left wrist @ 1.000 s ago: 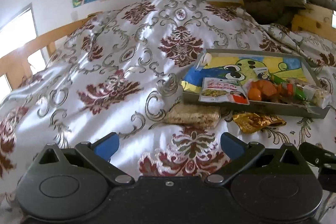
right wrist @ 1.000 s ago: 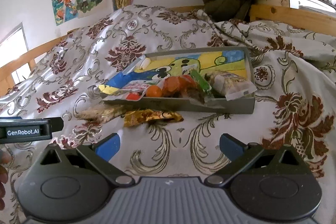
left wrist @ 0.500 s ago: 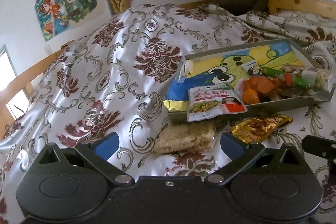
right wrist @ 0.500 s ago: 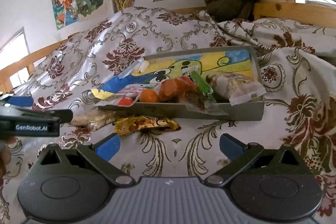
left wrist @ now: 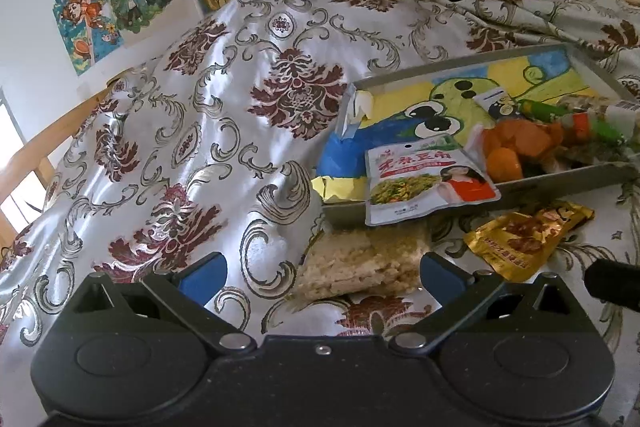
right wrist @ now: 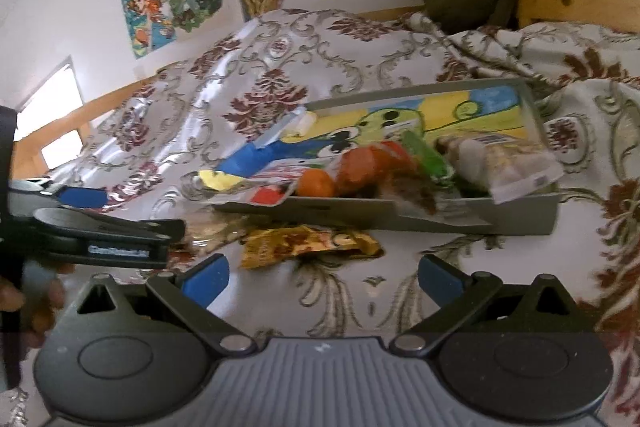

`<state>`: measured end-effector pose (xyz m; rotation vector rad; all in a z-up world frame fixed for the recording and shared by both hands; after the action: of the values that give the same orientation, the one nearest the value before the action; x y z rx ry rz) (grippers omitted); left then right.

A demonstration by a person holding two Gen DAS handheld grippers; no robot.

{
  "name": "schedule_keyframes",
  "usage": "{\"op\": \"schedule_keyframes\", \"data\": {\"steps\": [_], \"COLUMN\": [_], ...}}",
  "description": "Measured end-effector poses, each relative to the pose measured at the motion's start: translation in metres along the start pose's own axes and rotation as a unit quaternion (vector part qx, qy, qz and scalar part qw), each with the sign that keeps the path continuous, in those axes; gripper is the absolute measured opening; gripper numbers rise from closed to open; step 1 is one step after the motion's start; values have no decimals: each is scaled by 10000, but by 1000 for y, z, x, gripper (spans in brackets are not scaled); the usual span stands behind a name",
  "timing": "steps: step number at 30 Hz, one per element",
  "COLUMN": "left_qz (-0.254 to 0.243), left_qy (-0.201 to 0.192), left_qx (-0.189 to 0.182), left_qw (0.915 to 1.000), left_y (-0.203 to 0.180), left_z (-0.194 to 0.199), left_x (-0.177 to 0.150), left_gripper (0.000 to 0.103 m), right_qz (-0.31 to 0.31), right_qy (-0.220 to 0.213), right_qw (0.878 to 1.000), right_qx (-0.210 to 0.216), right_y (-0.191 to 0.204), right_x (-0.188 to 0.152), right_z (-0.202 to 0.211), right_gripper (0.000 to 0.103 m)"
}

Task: Organize snacks
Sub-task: 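Lower the left tool toward the rice cake while the right tool approaches the gold wrapper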

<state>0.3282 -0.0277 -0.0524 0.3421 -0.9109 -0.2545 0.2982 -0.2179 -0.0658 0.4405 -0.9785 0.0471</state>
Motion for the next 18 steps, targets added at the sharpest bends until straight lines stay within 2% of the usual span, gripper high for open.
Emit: {"op": "schedule_keyframes", "data": {"steps": [9,18], "left_qz": [-228,-381], "left_qy": [84,46], "left_qx": [114,7], "left_qw": [9996,9993], "left_y": [-5,-8], "left_z": [-17,-19], "left_x": [1,2], "left_gripper": [102,102], "right_qz": [-6,-164], "right_qy": [228,472], "right_qw": [9993,9978], "right_qx": [301,440], "right_y": [9,11], "right_x": [-4,-10], "right_z": [-6,-13], "right_gripper": [99,97]}}
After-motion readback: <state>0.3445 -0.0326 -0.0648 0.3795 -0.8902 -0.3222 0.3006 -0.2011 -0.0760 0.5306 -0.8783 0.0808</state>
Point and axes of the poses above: each gripper's, at about its wrist camera, not at the fingertips, and z roughly against the way its jaws point, y to its left, x to its top, the point moved 7 cm from there along -z, roughly the way its jaws point, and after that the axes turned 7 degrees about -z, right-handed, at the moved point
